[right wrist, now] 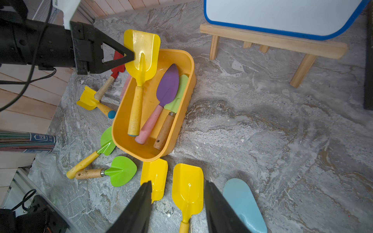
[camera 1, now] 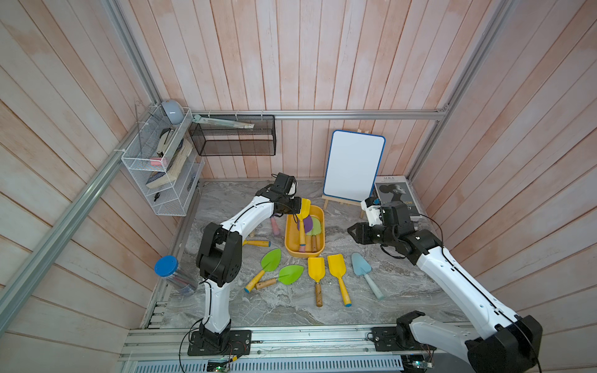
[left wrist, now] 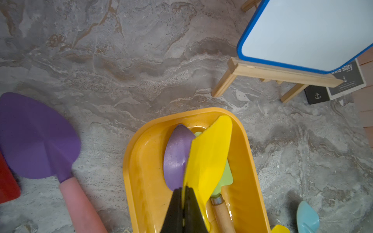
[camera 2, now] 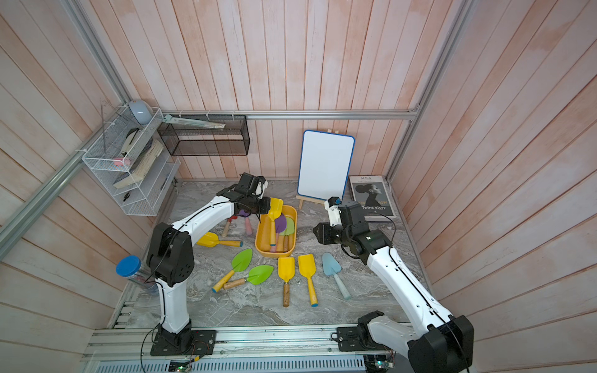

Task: Put the shovel into the storage box
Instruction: Place the shovel in the storage box.

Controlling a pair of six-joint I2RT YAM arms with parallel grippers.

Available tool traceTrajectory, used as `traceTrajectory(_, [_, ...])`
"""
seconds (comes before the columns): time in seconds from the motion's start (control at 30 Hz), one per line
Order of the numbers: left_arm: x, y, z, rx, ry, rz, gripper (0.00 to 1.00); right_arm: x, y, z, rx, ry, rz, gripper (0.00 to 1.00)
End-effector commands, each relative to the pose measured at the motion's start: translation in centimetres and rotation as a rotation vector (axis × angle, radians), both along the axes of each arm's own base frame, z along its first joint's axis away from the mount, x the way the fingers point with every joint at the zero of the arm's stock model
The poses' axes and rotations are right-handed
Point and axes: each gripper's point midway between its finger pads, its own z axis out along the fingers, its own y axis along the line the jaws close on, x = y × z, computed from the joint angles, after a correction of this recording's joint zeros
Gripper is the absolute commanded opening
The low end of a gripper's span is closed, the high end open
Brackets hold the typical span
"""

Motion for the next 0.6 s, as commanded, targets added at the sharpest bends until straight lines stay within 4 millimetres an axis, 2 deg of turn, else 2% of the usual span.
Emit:
traceTrajectory(0.0, [0.2, -1.6, 1.1, -0.091, -0.005, -0.038, 0.00, 0.0, 0.1, -0.7, -0.001, 0.009, 0.020, 0.47])
traceTrajectory(0.17, [-0.2, -2.6, 0.2, -0.170, 0.025, -0.033, 0.00, 0.1, 0.3, -1.0, 0.004, 0.018, 0.025, 0.47])
traceTrajectory(0.57, [-0.7, -3.1, -2.8, -0.174, 0.062, -0.024, 0.00, -0.1, 0.1, -1.4, 0.000, 0.023, 0.025, 0.47])
